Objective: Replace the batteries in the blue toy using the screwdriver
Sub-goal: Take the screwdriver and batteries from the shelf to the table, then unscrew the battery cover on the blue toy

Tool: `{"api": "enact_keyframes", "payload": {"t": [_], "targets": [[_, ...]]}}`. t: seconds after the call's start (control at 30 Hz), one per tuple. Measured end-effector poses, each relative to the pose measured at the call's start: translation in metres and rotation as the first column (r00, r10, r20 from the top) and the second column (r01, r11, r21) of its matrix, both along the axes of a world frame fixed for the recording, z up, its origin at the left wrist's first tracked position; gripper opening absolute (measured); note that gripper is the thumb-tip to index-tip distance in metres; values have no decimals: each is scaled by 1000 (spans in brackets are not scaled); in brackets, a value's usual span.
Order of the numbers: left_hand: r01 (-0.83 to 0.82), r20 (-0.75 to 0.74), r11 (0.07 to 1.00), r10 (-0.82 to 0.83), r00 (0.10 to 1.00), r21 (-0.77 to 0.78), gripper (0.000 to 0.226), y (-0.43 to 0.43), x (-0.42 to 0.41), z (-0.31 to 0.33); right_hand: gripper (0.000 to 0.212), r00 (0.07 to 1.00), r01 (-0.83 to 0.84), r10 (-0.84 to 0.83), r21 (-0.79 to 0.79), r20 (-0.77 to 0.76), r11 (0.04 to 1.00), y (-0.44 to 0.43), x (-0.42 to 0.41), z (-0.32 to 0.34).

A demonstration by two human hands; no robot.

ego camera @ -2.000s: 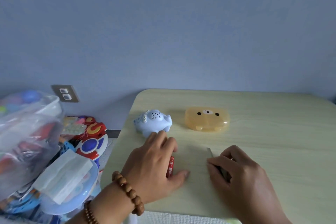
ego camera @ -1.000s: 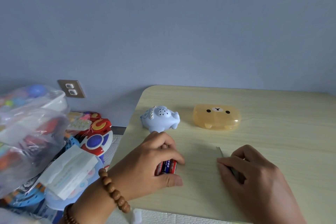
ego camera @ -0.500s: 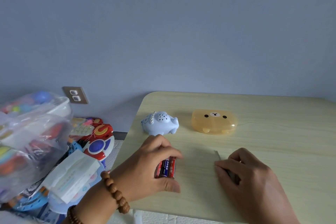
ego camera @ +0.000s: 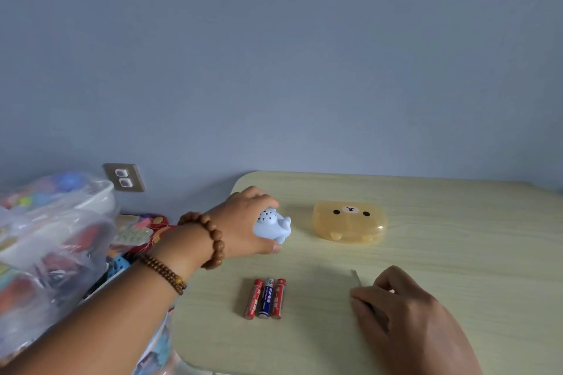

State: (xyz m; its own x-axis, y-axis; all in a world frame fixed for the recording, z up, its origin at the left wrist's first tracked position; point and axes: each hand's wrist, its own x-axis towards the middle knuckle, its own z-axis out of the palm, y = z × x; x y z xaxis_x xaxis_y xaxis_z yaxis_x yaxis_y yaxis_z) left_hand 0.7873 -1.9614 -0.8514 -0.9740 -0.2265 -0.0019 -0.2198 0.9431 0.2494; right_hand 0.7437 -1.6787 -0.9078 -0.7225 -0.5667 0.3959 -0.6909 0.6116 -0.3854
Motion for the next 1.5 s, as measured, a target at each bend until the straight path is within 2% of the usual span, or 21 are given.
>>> {"api": "enact_keyframes", "payload": {"t": [0.07, 0.2, 0.3, 0.37, 0.43, 0.5, 0.57, 0.63, 0.67, 0.73, 0.83, 0.9, 0.97, 1.03, 1.1, 1.13, 1.23, 1.33, 1.4, 1.5], "targets": [[-30, -23, 999, 30, 999, -16, 66, 5, -3, -5, 12, 999, 23, -23, 10, -45, 1000, 4, -2, 2], [-54, -102, 998, 56, 993, 18, 66, 13, -6, 1, 7, 993, 75, -77, -20, -88, 997, 23, -13, 1], [-45, -190, 991, 68, 979, 123, 73, 22, -1, 18, 6, 993, 80, -84, -57, -80, 995, 32, -20, 2], [-9, -228, 978, 58, 972, 210, 66, 34, 2, 28, 11, 993, 81, -85, -50, -86, 995, 32, -22, 0], [20, -207, 949, 48, 977, 315, 59, 49, 5, 34, 15, 990, 89, -95, -64, -100, 994, 32, -22, 1], [50, -170, 925, 16, 985, 378, 62, 64, 6, 35, 8, 982, 64, -85, -126, -166, 990, 35, -20, 8], [86, -130, 911, -36, 991, 402, 57, 78, 6, 36, 34, 980, -26, -11, -181, -199, 983, 36, -15, 23], [135, -70, 887, -116, 991, 442, 49, 90, 5, 39, 57, 972, -151, 115, -172, -206, 973, 32, -12, 38], [162, -44, 862, -161, 986, 480, 46, 95, 5, 39, 61, 968, -206, 177, -161, -176, 965, 31, -11, 43], [188, -12, 797, -221, 975, 574, 47, 104, 6, 38, 54, 967, -256, 246, -208, -70, 944, 27, -11, 48], [140, 34, 726, -220, 975, 674, 83, 105, 11, 35, 45, 965, -194, 242, -343, 103, 919, 26, -13, 52], [177, 9, 761, -234, 972, 624, 100, 104, 15, 32, 42, 948, -65, 185, -414, 257, 908, 25, -14, 56], [251, -46, 850, -260, 965, 463, 112, 106, 21, 29, 36, 902, 11, 165, -403, 399, 915, 23, -16, 57], [334, -143, 899, -304, 942, 284, 110, 111, 24, 20, 33, 845, 20, 186, -377, 502, 926, 21, -17, 60], [371, -224, 909, -327, 918, 192, 95, 111, 22, 10, 34, 812, 20, 200, -369, 548, 929, 19, -19, 60], [358, -241, 913, -309, 920, 196, 89, 110, 21, 8, 37, 827, -5, 198, -346, 526, 938, 18, -19, 57], [343, -258, 896, -273, 927, 282, 86, 101, 19, 5, 45, 923, -131, 206, -239, 324, 962, 22, -23, 50], [321, -213, 879, -259, 942, 353, 87, 93, 19, 4, 79, 911, -282, 311, -141, 273, 949, 29, -29, 51], [286, -156, 872, -243, 957, 397, 85, 90, 18, 3, 81, 891, -347, 358, -91, 278, 934, 32, -32, 51], [282, -105, 873, -263, 959, 398, 79, 88, 16, 3, 69, 910, -333, 336, -52, 245, 941, 32, -34, 47]]}}
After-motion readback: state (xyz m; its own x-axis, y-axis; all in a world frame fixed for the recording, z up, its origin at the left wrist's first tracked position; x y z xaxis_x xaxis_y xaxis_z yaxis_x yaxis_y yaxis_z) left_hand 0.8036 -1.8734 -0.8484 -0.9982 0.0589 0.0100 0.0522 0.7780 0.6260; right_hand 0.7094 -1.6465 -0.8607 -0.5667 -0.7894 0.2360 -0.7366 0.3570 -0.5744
